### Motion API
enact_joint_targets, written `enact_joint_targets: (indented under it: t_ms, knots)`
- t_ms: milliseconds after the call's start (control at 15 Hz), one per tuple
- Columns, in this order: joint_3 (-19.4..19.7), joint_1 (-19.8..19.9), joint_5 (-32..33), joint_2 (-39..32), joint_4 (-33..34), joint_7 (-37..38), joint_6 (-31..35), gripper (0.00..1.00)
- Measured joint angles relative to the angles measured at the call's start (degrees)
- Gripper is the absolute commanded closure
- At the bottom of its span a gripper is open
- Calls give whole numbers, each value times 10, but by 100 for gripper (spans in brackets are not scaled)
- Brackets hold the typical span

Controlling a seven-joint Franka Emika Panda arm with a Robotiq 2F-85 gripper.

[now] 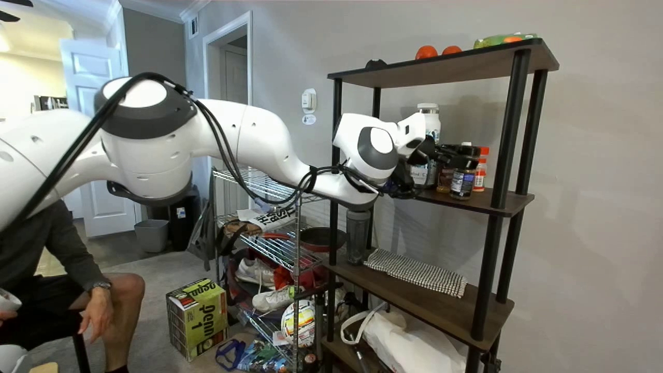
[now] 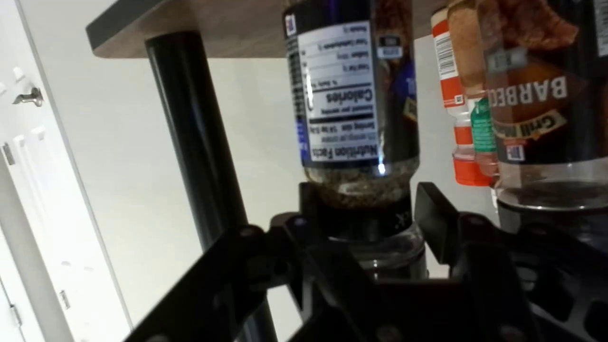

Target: Move the small bottle on the top shelf to the left

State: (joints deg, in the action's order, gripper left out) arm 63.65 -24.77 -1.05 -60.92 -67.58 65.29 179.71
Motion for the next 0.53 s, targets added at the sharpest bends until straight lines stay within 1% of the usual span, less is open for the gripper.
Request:
enact_joint_targets:
  t_ms: [267,533]
  knots:
    - [-2,-7,-10,10,-17,4,2,71]
    - [-20,-42,-10,59,-80,2,28,71]
